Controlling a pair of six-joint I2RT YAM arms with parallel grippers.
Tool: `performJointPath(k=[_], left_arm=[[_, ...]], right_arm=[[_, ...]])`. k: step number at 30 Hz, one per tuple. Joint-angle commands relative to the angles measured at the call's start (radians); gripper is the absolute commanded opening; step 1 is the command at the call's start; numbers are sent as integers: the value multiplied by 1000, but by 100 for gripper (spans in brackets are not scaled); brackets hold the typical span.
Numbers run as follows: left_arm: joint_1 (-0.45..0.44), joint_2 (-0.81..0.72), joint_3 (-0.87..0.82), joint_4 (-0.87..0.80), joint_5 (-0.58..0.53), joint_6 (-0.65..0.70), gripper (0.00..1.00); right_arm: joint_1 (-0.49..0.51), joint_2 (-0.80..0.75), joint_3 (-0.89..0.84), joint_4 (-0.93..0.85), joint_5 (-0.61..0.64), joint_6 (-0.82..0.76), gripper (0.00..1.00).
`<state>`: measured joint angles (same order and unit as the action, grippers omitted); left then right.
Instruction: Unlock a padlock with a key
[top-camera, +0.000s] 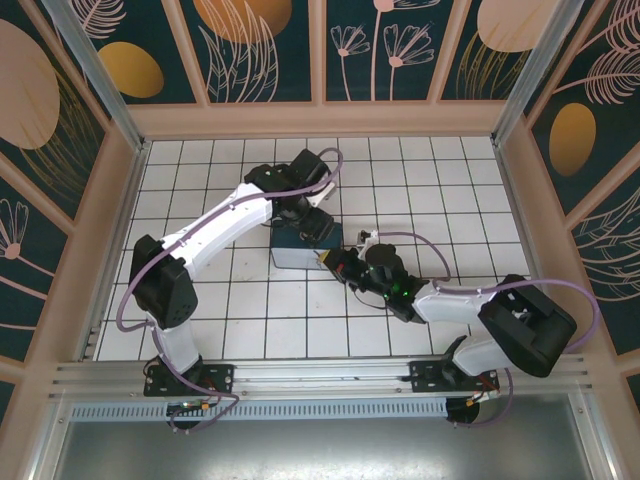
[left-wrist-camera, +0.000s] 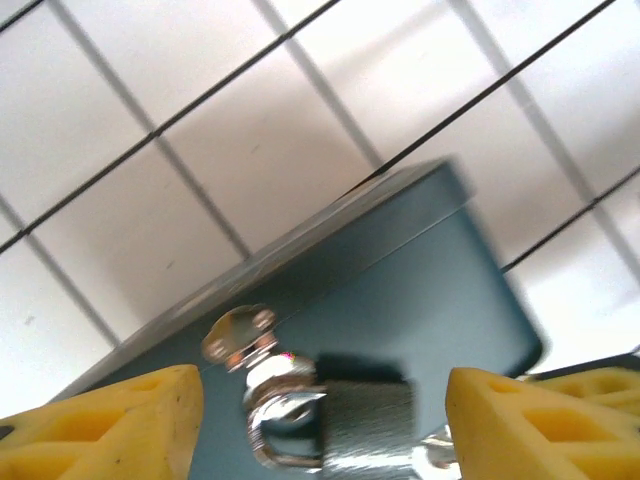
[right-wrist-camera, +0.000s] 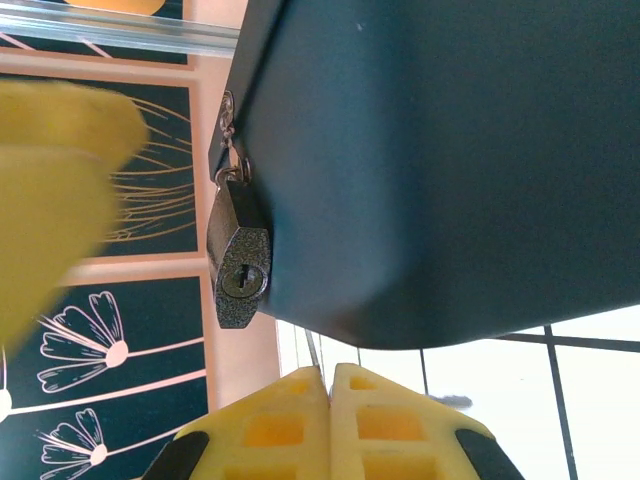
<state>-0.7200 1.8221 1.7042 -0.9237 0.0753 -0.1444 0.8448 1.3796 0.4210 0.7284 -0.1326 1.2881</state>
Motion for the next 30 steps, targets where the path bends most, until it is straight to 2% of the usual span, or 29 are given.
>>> performJointPath(k=[1, 3, 7, 12, 18, 23, 27, 30], left_arm=[[-2, -27, 41, 98, 225, -39, 62], [-2, -4, 46, 95, 298, -8, 60], [0, 35, 51, 35, 322, 78, 61], [22, 31, -4, 81, 396, 78, 61], [24, 43, -3, 34, 417, 89, 61], [35, 63, -13, 13, 403, 84, 60], [73, 49, -44, 49, 439, 51, 58], [77, 64, -25, 20, 421, 66, 58]], right_arm=[[-1, -3, -18, 22, 16, -18, 0], [-4, -7, -29, 23, 16, -15, 0], [-15, -11, -22, 8, 1, -36, 0], [-21, -40, -17, -65, 10, -81, 0], [-53, -80, -74, -33, 32, -89, 0], [-84, -60, -67, -5, 12, -115, 0], [-112, -40, -106, 97, -8, -106, 0], [-124, -18, -107, 123, -27, -113, 0]])
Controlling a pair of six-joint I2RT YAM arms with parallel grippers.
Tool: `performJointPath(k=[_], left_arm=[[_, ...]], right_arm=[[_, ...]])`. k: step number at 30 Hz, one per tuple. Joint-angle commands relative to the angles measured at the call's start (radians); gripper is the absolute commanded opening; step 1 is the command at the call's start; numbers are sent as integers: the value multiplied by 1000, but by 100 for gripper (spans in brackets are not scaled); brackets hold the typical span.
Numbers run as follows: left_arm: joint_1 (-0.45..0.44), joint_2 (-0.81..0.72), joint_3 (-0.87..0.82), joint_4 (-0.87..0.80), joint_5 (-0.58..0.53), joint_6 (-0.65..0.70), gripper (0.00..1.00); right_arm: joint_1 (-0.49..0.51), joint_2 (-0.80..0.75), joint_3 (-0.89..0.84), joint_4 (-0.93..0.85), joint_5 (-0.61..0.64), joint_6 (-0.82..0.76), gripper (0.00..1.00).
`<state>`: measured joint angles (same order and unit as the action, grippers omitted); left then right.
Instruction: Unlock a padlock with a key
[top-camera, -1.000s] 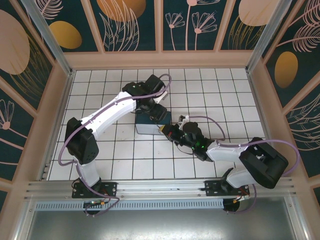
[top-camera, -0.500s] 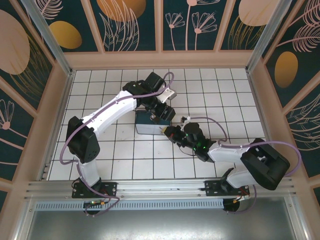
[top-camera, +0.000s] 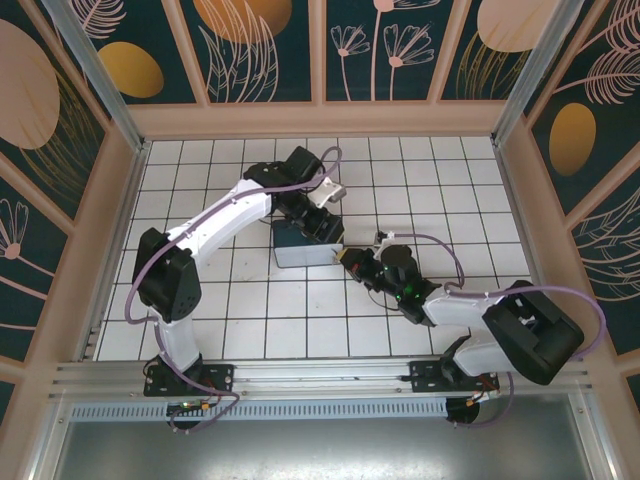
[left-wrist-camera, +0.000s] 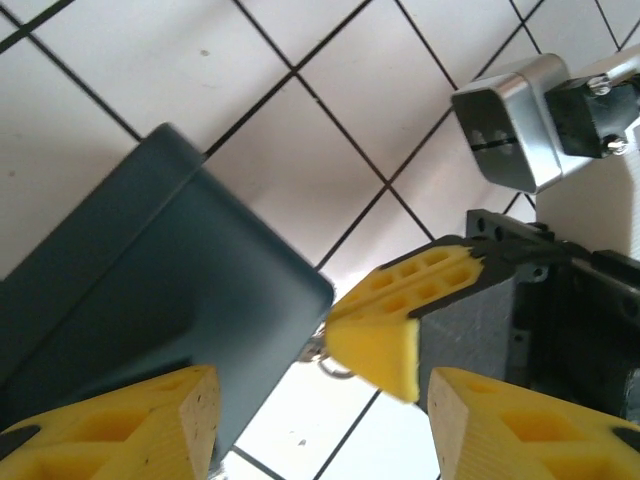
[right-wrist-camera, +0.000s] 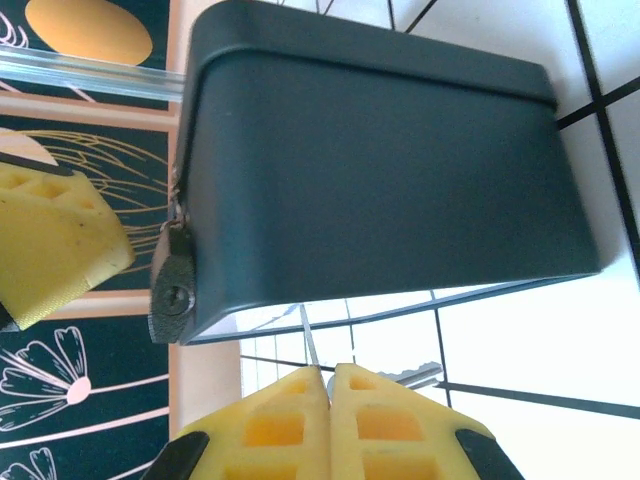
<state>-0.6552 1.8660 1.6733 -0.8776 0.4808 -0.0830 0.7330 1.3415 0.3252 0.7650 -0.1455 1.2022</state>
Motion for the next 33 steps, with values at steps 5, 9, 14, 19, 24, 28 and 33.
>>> performJointPath(k=[5, 9, 14, 19, 24, 28, 33], left_arm=[[12, 35, 4, -37, 47, 18, 56], [12, 35, 7, -61, 63, 39, 55], [12, 23, 8, -92, 67, 62, 52], [12, -5, -17, -101, 39, 66, 48], [14, -25, 14, -66, 18, 26, 57], [29, -48, 48, -2, 7, -45, 60], [83, -121, -20, 70, -100, -145, 60]], right_arm=[[-23, 59, -5, 129, -38, -23, 0], [-40, 90, -12, 175, -58, -9, 0], [-49, 95, -11, 178, -62, -9, 0], [-60, 98, 0, 171, -75, -13, 0], [-51, 102, 18, 168, -93, -23, 0], [-18, 85, 11, 165, -88, -11, 0], [25, 32, -20, 159, -62, 22, 0]])
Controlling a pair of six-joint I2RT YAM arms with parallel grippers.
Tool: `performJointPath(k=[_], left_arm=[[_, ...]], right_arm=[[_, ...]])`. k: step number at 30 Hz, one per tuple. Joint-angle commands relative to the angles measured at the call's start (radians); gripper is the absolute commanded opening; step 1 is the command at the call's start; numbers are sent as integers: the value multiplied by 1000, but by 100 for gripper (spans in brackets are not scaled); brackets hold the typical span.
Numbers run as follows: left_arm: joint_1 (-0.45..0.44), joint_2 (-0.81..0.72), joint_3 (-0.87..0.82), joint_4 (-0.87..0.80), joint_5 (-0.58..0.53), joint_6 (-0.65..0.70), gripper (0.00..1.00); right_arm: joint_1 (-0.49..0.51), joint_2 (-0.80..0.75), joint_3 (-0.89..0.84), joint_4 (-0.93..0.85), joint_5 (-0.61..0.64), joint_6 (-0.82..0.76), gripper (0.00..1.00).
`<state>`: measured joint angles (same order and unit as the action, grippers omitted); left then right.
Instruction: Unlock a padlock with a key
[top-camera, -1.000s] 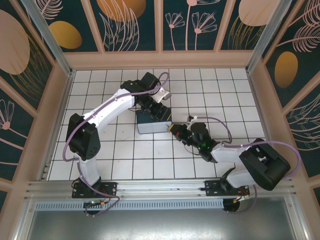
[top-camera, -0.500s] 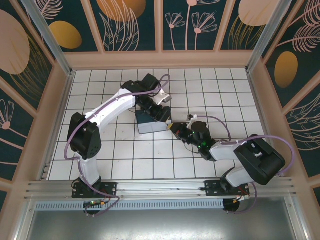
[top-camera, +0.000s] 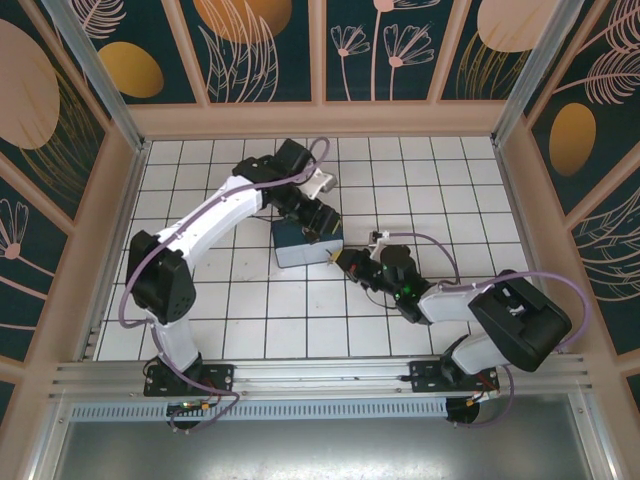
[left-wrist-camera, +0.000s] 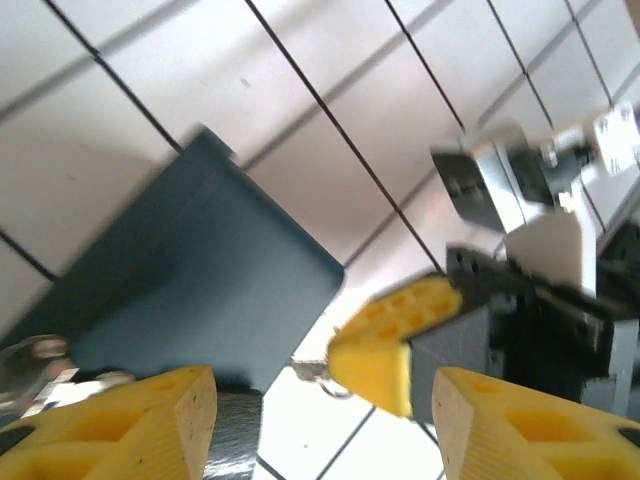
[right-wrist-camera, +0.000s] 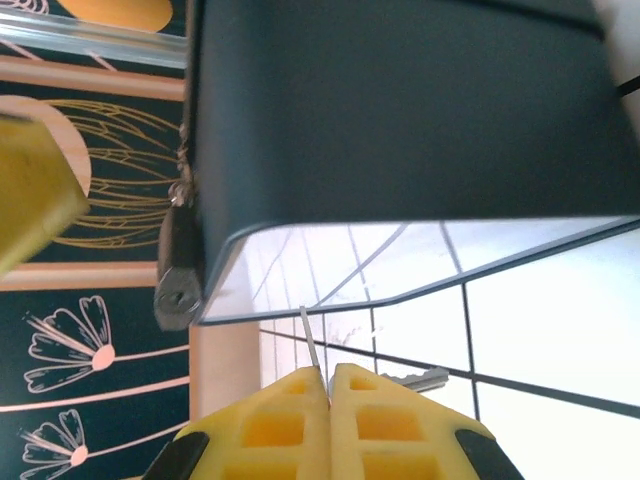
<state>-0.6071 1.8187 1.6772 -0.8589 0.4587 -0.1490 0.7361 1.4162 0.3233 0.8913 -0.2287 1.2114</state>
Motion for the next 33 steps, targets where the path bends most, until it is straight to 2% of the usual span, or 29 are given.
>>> performJointPath(k=[1, 6, 10, 12, 20, 24, 33], left_arm=[[46, -89, -44, 53, -114, -98, 59], [79, -166, -168, 68, -202, -159, 50], [78, -167, -247, 117, -134, -182, 34], [78, -165, -269, 145, -102, -189, 30], [71, -163, -271, 173, -48, -185, 31], [49, -158, -275, 153, -68, -166, 31], [28, -138, -284, 137, -118, -129, 41]], right_arm=[[31, -54, -21, 33, 29, 21, 0], [52, -80, -15, 34, 50, 42, 0], [49, -63, 24, 32, 45, 32, 0], [48, -52, 35, 39, 42, 35, 0], [43, -44, 53, 34, 41, 40, 0], [42, -36, 56, 39, 43, 41, 0], [37, -5, 65, 76, 29, 53, 0]])
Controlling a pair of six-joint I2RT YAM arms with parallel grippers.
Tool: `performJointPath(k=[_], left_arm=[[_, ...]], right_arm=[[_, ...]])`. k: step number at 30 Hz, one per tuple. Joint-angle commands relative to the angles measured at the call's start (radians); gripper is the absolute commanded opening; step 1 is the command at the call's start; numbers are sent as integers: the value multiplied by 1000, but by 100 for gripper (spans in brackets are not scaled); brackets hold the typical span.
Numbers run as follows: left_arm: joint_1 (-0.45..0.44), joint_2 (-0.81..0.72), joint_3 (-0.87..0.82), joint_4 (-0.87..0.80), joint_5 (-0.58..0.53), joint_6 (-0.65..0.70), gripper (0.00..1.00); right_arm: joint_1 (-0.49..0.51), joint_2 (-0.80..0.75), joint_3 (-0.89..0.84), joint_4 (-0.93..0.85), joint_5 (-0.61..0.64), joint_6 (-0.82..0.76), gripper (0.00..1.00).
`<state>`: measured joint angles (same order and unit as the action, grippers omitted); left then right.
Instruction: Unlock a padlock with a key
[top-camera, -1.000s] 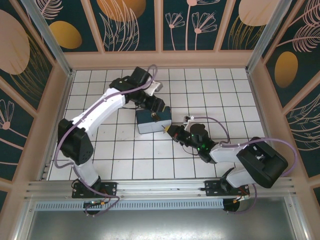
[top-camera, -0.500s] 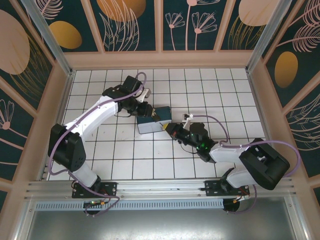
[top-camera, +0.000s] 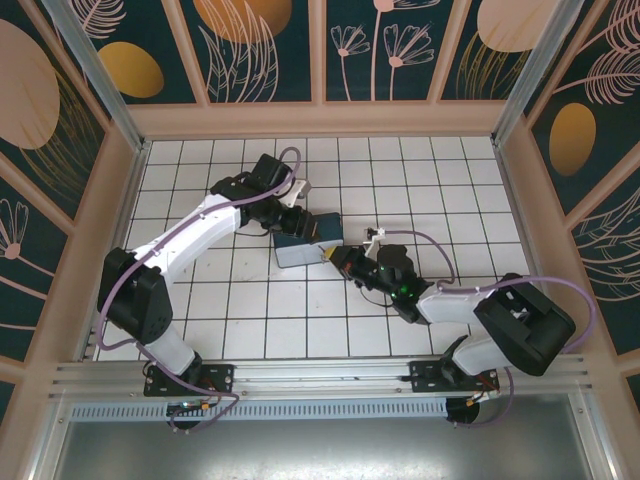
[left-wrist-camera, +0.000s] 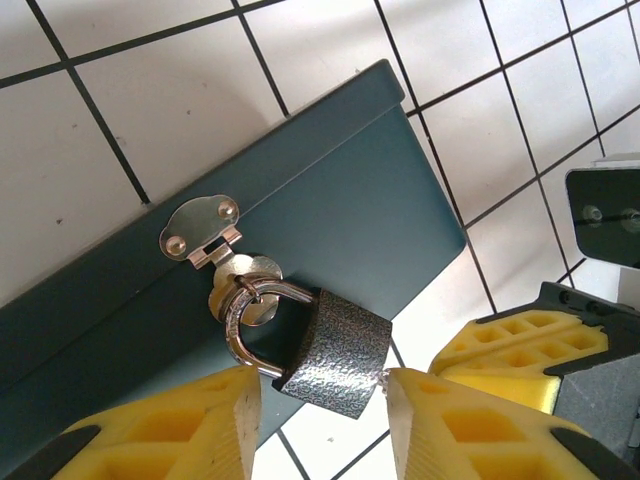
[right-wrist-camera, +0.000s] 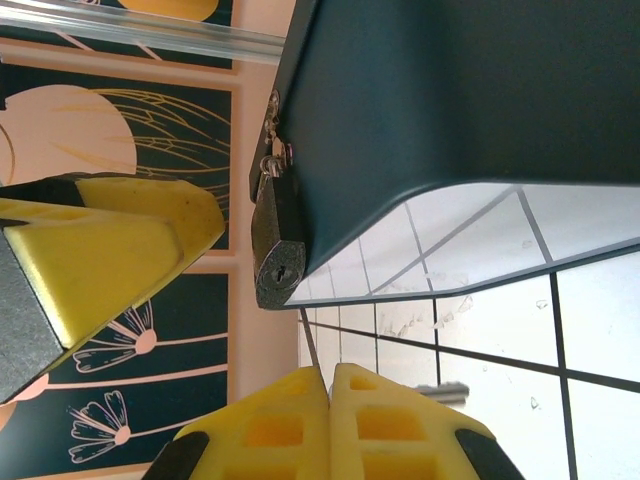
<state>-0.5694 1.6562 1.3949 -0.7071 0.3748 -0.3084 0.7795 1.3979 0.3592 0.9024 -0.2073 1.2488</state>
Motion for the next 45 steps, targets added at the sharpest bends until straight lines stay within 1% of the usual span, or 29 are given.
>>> performJointPath(k=[1, 7, 17, 38, 45], left_arm=[[-11, 29, -2, -22, -48, 35, 41], [-18, 41, -16, -30, -79, 47, 42], [-24, 36, -49, -37, -94, 60, 35], [-23, 38, -74, -30, -96, 61, 34], [-24, 37, -79, -27, -89, 54, 34]], right_arm=[[-6, 16, 28, 70, 6, 18, 0], [-8, 18, 22, 80, 5, 24, 0], [-19, 36, 44, 84, -12, 25, 0], [-18, 93, 40, 165, -21, 70, 0], [-8, 117, 16, 259, 10, 135, 0]])
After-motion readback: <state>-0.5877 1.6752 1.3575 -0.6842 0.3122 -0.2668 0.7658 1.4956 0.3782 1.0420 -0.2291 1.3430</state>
